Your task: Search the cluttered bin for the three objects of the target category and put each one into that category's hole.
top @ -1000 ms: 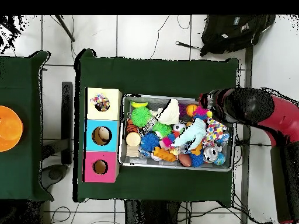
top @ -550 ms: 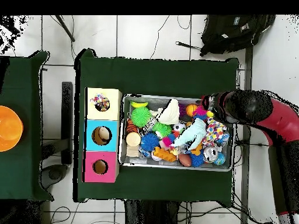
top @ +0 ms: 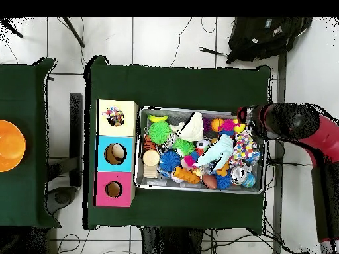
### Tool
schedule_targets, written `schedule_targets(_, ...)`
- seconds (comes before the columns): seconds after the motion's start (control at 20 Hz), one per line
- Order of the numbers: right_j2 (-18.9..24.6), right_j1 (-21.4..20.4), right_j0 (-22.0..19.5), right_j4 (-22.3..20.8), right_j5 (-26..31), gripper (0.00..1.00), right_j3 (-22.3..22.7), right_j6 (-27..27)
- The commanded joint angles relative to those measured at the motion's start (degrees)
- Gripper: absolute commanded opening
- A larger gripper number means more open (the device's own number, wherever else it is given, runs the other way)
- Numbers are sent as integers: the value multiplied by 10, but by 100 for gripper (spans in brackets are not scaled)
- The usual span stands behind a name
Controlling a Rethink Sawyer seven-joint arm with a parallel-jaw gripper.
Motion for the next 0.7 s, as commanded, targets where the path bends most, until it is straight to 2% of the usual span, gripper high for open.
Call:
schedule_targets(0.05,19,-4,-28,-25,68,100,5,-141)
schedule_targets(0.4,22,-49,-66,-17,39,100,103,-117)
schedule_targets(0.7,29,-77,-89,-16,27,100,154,-104)
